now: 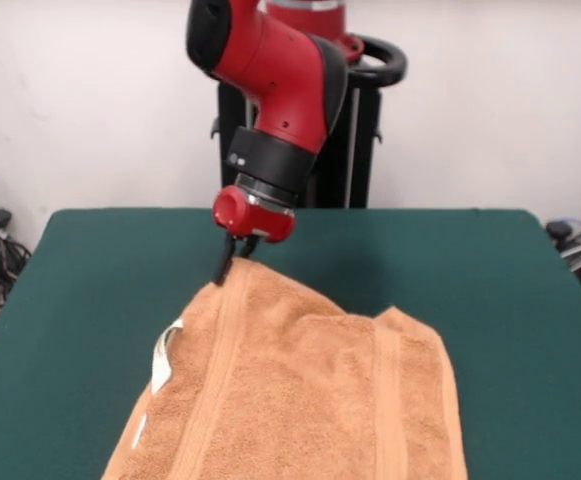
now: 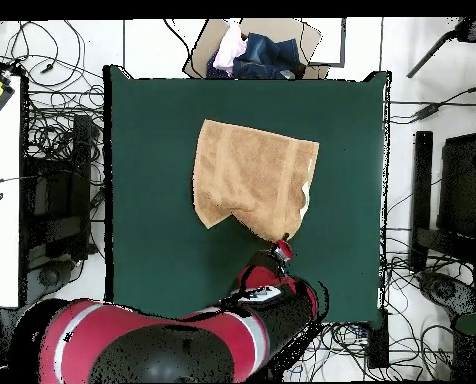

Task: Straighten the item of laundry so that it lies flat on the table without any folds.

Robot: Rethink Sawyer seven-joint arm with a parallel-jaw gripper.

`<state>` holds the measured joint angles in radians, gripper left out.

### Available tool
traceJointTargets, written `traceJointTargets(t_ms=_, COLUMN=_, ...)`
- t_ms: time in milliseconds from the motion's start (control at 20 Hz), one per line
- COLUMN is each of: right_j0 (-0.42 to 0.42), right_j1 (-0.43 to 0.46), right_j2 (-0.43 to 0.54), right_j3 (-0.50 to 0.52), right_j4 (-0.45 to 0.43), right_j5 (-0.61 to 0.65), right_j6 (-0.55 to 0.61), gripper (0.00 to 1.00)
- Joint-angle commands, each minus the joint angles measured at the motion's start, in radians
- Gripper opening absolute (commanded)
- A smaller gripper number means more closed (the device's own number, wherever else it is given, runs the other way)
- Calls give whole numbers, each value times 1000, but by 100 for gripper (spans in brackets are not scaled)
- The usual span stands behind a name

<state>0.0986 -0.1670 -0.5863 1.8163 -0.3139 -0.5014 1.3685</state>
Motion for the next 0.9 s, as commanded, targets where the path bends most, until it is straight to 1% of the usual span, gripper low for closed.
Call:
traceJointTargets(t_ms=50, right_j0=90, right_j1=203, right_j2=-162, right_j3=-114, right_j4=46, right_j5=89, right_j6=-32, gripper=0)
traceJointTargets(t_ms=100, right_j0=102, right_j1=228, right_j2=-191, right_j3=-118, right_j4=39, right_j5=98, right_j6=-41, gripper=0)
traceJointTargets(t_ms=250, right_j0=112, right_j1=252, right_j2=-236, right_j3=-126, right_j4=12, right_j5=115, right_j6=-36, gripper=0)
traceJointTargets(t_ms=450, right_j0=160, right_j1=314, right_j2=-316, right_j3=-153, right_j4=-17, right_j5=185, right_j6=-51, gripper=0)
traceJointTargets(t_ms=700, right_j0=203, right_j1=327, right_j2=-362, right_j3=-169, right_j4=-57, right_j5=246, right_j6=-25, gripper=0)
traceJointTargets(t_ms=900, right_j0=233, right_j1=359, right_j2=-398, right_j3=-179, right_j4=-63, right_j5=283, right_j6=8, gripper=0)
